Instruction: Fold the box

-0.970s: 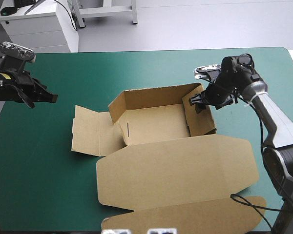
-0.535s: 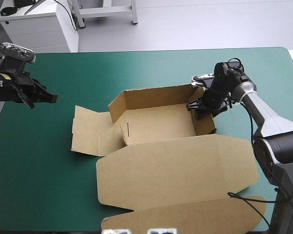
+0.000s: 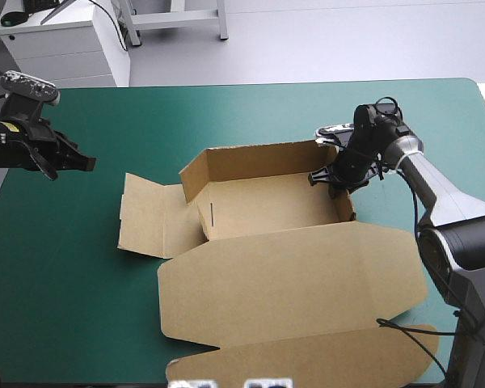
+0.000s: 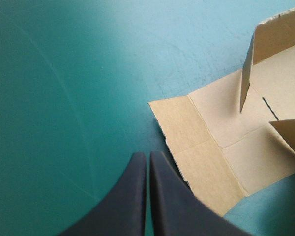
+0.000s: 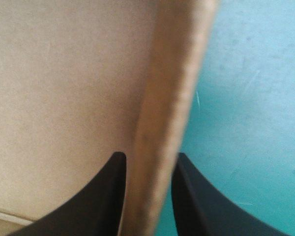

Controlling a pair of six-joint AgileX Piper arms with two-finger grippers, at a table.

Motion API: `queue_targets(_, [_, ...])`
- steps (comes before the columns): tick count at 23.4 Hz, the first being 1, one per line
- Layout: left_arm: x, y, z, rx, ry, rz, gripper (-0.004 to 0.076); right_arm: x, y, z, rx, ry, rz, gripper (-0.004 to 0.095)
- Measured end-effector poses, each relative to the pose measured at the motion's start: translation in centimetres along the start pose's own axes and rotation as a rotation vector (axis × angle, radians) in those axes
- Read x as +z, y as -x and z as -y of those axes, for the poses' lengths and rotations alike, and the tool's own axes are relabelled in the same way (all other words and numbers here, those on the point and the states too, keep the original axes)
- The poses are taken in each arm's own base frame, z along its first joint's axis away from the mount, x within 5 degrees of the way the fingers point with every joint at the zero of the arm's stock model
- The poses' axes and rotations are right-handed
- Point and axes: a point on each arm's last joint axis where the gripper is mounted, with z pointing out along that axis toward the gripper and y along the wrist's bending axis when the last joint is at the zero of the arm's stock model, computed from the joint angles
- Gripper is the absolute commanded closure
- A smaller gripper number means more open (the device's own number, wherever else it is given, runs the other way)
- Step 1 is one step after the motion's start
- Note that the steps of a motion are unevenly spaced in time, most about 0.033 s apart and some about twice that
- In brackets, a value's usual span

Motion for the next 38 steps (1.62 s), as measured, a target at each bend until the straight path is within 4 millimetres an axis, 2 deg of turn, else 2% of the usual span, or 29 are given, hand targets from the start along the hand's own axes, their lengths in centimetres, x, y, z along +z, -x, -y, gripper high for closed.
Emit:
queue_targets(5, [0.0, 0.0, 0.0, 0.0, 0.0, -0.001, 0.0717, -1.9, -0.3, -0.4, -0.039, -0.001, 0.045, 0.0927])
queue_targets(7, [0.0, 0.0, 0.0, 0.001, 0.002, -0.002, 0.0717, -5.1, -1.1, -0.8, -0.065, -0.033, 0.118, 0.0927])
queue_targets(8, [0.0, -0.1, -0.1, 0.003, 0.008, -0.005, 0.0717, -6.1, -1.4, -0.8, -0.072, -0.052, 0.139, 0.0927])
queue_targets(9, [0.0, -0.1, -0.3, 0.01, 0.028, -0.013, 0.0717, -8.2, -2.1, -0.8, -0.085, -0.086, 0.183, 0.0927])
queue_targets(13, [0.3, -0.1, -0.8, 0.023, 0.072, -0.028, 0.0716, -13.3, -4.4, -1.4, -0.116, -0.139, 0.3, 0.0927])
queue_targets(15, [1.3, -0.1, -1.1, 0.016, 0.07, -0.053, 0.0716, -15.7, -5.8, -1.7, -0.13, -0.15, 0.356, 0.0927])
queue_targets(17, [3.0, -0.6, -1.6, 0.004, 0.086, -0.101, 0.0716, -17.6, -7.0, -2.0, -0.142, -0.163, 0.406, 0.0927])
queue_targets(20, [6.9, -2.6, -2.3, -0.03, 0.132, -0.162, 0.0716, -20.1, -8.8, -2.5, -0.158, -0.176, 0.475, 0.0927])
queue_targets(27, [13.3, -7.7, -1.6, -0.054, 0.137, -0.187, 0.0716, -22.0, -10.4, -2.9, -0.168, -0.186, 0.531, 0.0927])
queue_targets(31, [15.6, -10.2, -1.1, -0.079, 0.13, -0.2, 0.0713, -22.4, -10.8, -3.0, -0.169, -0.189, 0.546, 0.0927])
queue_targets(35, [17.4, -11.4, -0.8, -0.117, 0.103, -0.225, 0.0713, -22.8, -11.2, -3.1, -0.17, -0.191, 0.559, 0.0928])
queue_targets(38, [18.0, -11.4, -0.8, -0.134, 0.095, -0.223, 0.0713, -23.0, -11.3, -3.2, -0.171, -0.177, 0.565, 0.0928])
